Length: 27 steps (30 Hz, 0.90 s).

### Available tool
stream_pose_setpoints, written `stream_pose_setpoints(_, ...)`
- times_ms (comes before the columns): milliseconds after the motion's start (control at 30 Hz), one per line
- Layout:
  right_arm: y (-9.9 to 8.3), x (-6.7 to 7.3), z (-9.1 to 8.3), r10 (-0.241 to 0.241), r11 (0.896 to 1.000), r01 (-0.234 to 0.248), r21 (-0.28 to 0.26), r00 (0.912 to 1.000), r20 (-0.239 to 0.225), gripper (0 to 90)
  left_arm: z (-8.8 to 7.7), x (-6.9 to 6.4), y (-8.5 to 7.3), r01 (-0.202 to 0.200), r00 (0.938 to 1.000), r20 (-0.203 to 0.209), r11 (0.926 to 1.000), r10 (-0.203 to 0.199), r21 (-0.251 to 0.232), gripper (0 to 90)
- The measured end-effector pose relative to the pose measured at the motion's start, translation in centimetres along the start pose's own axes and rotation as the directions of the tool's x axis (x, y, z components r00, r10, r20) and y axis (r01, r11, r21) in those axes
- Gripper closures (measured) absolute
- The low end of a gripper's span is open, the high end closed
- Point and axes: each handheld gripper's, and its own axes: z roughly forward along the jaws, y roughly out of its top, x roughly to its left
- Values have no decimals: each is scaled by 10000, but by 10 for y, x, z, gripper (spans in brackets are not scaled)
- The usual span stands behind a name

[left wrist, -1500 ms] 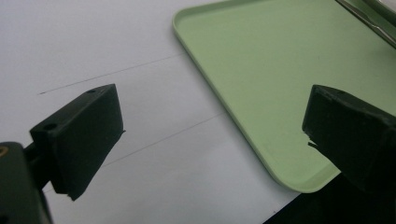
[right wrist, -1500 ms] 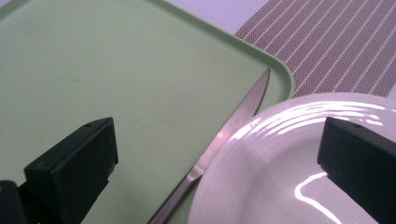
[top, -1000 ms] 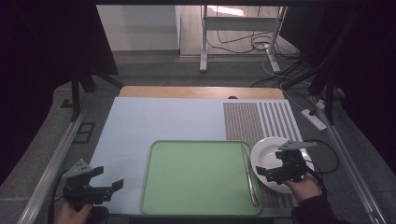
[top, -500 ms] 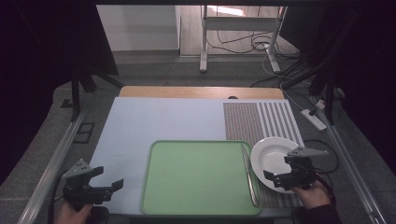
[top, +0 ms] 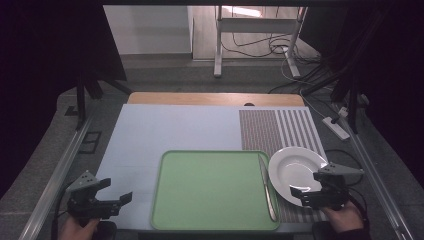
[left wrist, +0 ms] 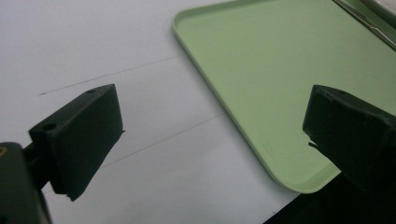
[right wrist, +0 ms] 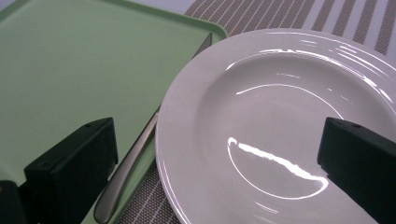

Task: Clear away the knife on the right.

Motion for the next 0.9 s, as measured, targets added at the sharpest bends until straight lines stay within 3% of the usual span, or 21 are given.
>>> stream_pose_setpoints(367, -6, -1, -10, -6, 9998, 15, -206, 9991, 413, 0, 0, 0, 0, -21, 10000, -1, 10000, 21, -22, 45)
stream_pose_setpoints(667, -8, 3, -12, -267, 9996, 268, 10, 9952, 944, 0, -1, 0, 0, -50, 10000, -8, 10000, 50, -11, 45)
stream_pose_setpoints(900, -8, 4, -11, -390, 9991, 372, 206, 9945, 970, 0, -1, 0, 0, -40, 10000, 27, 10000, 41, -55, 44)
